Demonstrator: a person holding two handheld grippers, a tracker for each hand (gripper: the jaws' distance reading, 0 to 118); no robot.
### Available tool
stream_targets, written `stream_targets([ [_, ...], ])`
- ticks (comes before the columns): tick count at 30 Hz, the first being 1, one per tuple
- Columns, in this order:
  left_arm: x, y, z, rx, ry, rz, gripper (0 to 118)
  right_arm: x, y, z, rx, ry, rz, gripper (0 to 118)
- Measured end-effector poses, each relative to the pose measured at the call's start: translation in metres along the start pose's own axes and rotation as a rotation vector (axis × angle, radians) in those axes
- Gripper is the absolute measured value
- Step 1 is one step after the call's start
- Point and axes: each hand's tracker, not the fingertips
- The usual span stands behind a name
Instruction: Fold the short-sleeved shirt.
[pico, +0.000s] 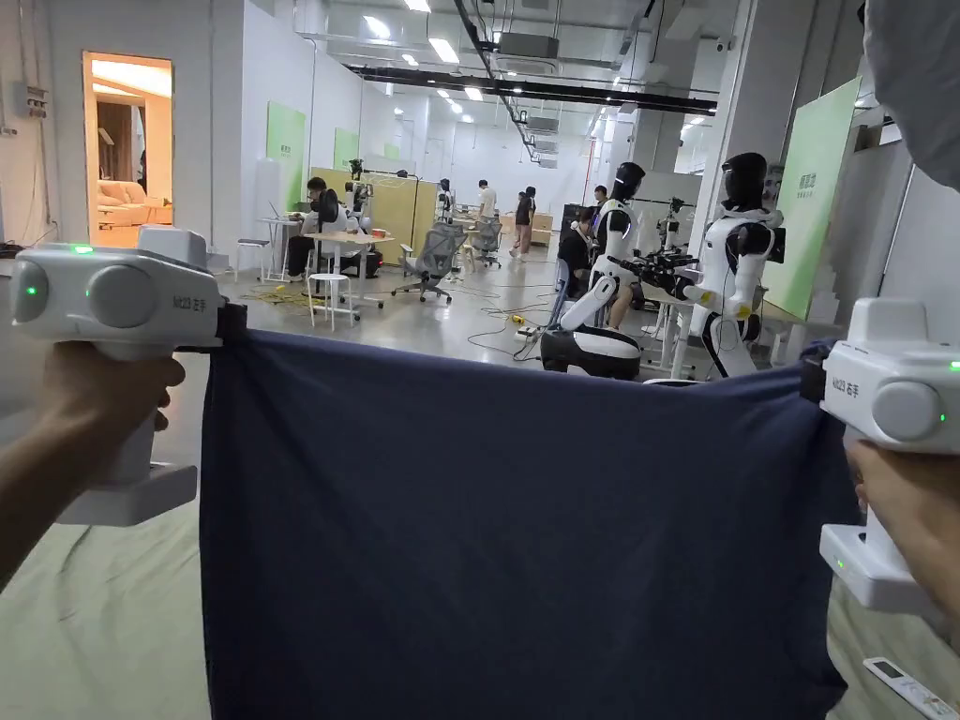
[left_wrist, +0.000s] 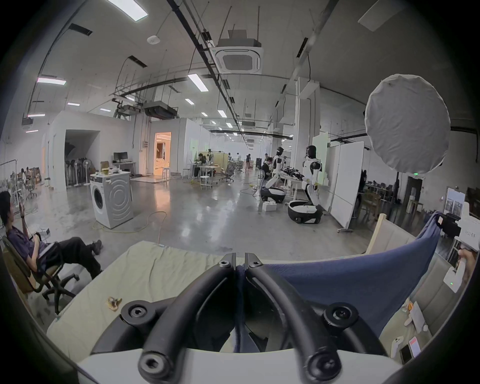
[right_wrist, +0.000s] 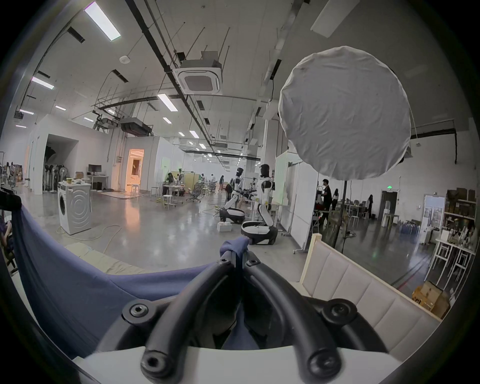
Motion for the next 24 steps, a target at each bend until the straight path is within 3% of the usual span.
stream_targets([
  [10, 0.007, 0.045, -0.045, 0.060, 0.030, -0.047, 5, -0.002, 0.033, -0.057, 0.081, -0.029, 0.015, 4],
  [13, 0.007, 0.044, -0.053, 0.072, 0.037, -0.059, 5, -0.010, 0.033, -0.046, 0.103, -0.038, 0.035, 4],
  [24, 0.003, -0.056, -0.055, 0.019, 0.026, -0.109, 5, -0.022, -0.073, 0.000, 0.031, -0.029, 0.055, 4],
])
